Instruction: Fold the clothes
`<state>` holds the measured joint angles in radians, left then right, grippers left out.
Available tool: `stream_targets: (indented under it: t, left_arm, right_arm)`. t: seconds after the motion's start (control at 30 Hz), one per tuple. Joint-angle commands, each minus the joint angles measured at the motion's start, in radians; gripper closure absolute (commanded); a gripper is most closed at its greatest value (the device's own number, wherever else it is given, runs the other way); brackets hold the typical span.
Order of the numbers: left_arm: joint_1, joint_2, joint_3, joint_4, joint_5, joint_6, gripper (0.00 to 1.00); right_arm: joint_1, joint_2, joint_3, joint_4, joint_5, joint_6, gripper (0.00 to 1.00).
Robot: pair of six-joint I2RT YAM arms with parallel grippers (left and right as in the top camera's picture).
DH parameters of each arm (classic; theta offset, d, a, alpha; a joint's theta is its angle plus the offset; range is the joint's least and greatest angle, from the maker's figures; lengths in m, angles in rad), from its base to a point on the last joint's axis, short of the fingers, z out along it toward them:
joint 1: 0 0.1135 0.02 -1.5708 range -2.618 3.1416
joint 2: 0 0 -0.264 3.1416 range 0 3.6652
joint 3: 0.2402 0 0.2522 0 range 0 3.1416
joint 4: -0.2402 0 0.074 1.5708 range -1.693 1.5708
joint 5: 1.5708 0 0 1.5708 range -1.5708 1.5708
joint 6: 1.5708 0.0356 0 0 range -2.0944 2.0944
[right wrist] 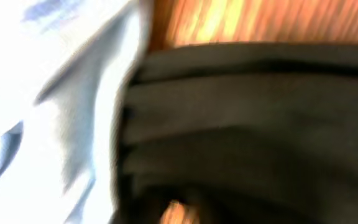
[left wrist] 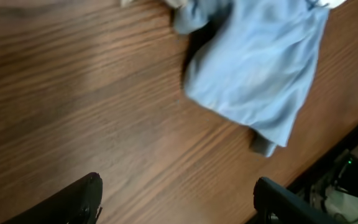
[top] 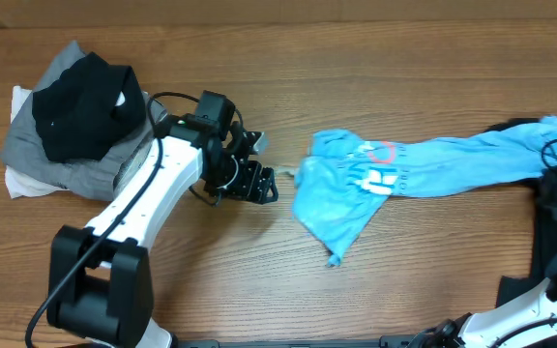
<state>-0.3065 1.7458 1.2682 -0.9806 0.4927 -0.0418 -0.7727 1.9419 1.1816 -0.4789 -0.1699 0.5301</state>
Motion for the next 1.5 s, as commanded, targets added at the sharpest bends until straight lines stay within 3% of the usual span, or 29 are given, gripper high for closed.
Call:
stream_targets:
  t: [0.0,0.17,0.23,0.27,0.37,0.47,0.53,0.63,0.77,0.8,0.87,0.9,0.97,1.13,1.23,1.37,1.47]
  left_arm:
    - [-0.024,0.01,-0.003,0.043,0.011,-0.019,0.18]
    - [-0.031,0.01,-0.003,0.101,0.078,-0.019,0.15]
    - [-0.034,0.01,-0.003,0.095,0.077,-0.018,0.15]
    - [-0.034,0.01,-0.003,0.092,0.076,-0.017,0.15]
    - [-0.034,0.01,-0.003,0.086,0.072,-0.017,0.16]
    - [-0.032,0.01,-0.003,0.076,0.055,-0.018,0.19]
    - [-0.032,0.01,-0.003,0.064,0.042,-0.018,0.21]
    - [-0.018,0.01,-0.003,0.034,0.027,-0.018,0.22]
    - [0.011,0.01,-0.003,0.024,0.025,-0.018,0.22]
    - [0.016,0.01,-0.003,0.024,0.025,-0.018,0.21]
    - [0.02,0.01,-0.003,0.022,0.025,-0.018,0.21]
    - [0.02,0.01,-0.003,0.019,0.025,-0.018,0.21]
    - [0.02,0.01,-0.003,0.005,0.024,-0.017,0.21]
    - [0.02,0.01,-0.003,-0.014,0.024,-0.002,0.21]
    - [0.02,0.01,-0.003,-0.001,0.024,-0.003,0.21]
    - [0.02,0.01,-0.003,0.018,0.025,-0.007,0.21]
    - [0.02,0.01,-0.003,0.02,0.025,-0.007,0.21]
  right_arm:
    - [0.005,0.004,0.078,-0.01,-0.19,-0.116,0.57]
    - [0.045,0.005,0.093,-0.045,-0.225,-0.109,0.27]
    - [0.077,0.007,0.092,-0.046,-0.209,-0.109,0.24]
    - [0.094,0.008,0.092,-0.042,-0.213,-0.109,0.27]
    - [0.164,0.008,0.092,-0.035,-0.218,-0.109,0.56]
    - [0.252,0.008,0.092,-0.021,-0.272,-0.119,0.76]
    - [0.316,0.007,0.092,0.022,-0.393,-0.149,0.83]
    - [0.43,-0.003,0.098,0.095,-0.563,-0.172,0.85]
    - [0.579,-0.021,0.127,0.106,-0.566,-0.215,0.78]
    - [0.606,-0.024,0.136,0.099,-0.541,-0.223,0.73]
    - [0.634,-0.027,0.154,0.072,-0.453,-0.193,0.51]
    - [0.635,-0.027,0.16,0.059,-0.421,-0.163,0.5]
    - [0.607,-0.027,0.162,0.043,-0.392,-0.135,0.38]
    - [0.433,-0.028,0.162,-0.032,-0.369,-0.134,0.35]
    - [0.316,-0.028,0.162,-0.09,-0.32,-0.135,0.41]
    - [0.207,-0.014,0.161,-0.133,-0.231,-0.133,0.74]
    - [0.181,0.014,0.161,-0.121,-0.19,-0.133,0.83]
